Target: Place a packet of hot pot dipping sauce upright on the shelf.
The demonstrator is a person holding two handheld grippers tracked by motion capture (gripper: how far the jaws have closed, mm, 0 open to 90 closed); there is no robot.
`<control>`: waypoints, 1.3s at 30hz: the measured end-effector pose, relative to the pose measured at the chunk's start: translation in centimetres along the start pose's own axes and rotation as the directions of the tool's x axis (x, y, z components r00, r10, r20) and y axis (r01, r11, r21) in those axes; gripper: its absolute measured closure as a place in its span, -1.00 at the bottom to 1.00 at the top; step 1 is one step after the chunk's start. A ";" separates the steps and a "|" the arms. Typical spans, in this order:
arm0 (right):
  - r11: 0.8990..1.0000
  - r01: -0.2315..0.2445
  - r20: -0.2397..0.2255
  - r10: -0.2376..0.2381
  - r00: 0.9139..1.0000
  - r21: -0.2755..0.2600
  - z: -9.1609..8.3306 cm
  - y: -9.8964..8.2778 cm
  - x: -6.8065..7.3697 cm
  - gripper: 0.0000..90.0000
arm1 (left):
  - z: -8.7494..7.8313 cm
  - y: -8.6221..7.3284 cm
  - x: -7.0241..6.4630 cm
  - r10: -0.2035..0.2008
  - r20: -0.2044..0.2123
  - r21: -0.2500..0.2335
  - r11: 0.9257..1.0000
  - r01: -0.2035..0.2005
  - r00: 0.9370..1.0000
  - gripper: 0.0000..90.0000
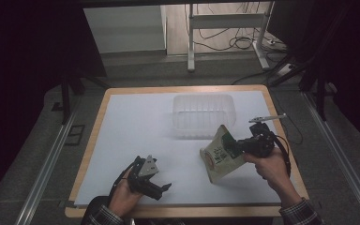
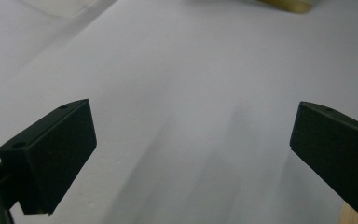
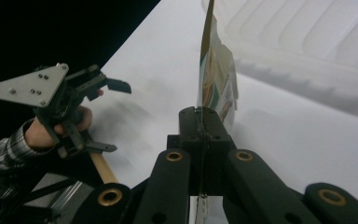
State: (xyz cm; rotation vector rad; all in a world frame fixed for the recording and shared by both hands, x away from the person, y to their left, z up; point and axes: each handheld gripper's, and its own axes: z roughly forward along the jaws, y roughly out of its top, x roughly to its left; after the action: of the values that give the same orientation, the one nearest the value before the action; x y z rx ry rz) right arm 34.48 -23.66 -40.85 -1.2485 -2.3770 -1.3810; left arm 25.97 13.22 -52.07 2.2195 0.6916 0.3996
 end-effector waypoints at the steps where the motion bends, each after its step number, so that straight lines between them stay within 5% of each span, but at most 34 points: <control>1: 1.000 0.000 0.000 0.000 1.000 0.000 0.0 0.0 0.0 0.98 | 0.0 0.0 0.0 0.000 0.000 0.000 1.000 0.000 1.000 -1.00; 14: 0.992 -0.057 0.019 0.060 0.998 -0.108 -2.5 1.4 -1.0 0.98 | 0.0 0.0 0.0 -0.001 -0.005 0.001 1.000 0.001 1.000 -1.00; 39: 0.977 -0.098 0.044 0.108 0.993 -0.189 -4.1 4.5 -2.2 0.98 | 0.0 0.1 0.0 -0.002 0.000 0.001 1.000 0.002 1.000 -1.00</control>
State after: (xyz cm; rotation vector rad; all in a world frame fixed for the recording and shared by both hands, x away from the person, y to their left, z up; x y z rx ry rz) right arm 37.91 -26.99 -36.56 -1.4509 -2.2221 -1.5873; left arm 25.96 13.17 -52.03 2.2197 0.6940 0.3982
